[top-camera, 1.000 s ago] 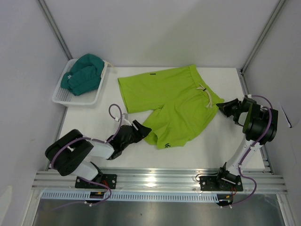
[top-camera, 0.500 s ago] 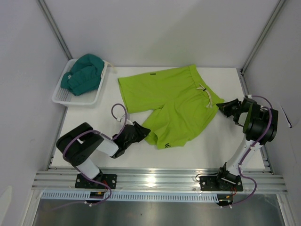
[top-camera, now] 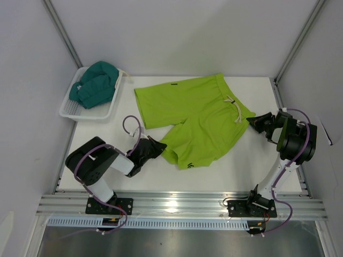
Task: Fold and stack the shorts
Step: Flatten the shorts out
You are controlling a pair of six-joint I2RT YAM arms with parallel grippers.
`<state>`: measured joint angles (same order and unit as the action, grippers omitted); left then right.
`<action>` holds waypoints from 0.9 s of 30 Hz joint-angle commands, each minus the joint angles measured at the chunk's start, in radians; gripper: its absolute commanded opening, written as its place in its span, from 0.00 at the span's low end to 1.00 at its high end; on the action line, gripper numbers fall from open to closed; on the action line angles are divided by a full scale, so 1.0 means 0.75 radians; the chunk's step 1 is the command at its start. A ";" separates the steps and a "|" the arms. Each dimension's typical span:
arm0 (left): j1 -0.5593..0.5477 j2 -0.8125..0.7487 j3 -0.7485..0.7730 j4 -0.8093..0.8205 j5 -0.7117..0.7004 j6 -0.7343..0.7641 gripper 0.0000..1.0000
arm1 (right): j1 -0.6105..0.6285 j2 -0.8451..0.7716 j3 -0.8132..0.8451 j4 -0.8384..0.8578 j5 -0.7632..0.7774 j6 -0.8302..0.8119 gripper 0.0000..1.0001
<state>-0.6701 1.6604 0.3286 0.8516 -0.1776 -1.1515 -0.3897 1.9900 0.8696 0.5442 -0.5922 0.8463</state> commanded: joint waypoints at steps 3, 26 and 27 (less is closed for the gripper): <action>0.116 -0.076 -0.048 0.083 0.101 -0.009 0.00 | -0.008 0.006 -0.006 0.054 -0.014 0.009 0.00; 0.513 -0.027 0.087 0.059 0.631 -0.109 0.00 | -0.010 -0.011 -0.030 0.072 -0.008 0.013 0.00; 0.533 -0.013 0.096 0.061 0.644 -0.119 0.00 | -0.010 -0.011 -0.030 0.072 -0.008 0.013 0.00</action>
<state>-0.3038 1.6318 0.3573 0.8734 0.2489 -1.2140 -0.3908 1.9900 0.8570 0.5579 -0.5930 0.8608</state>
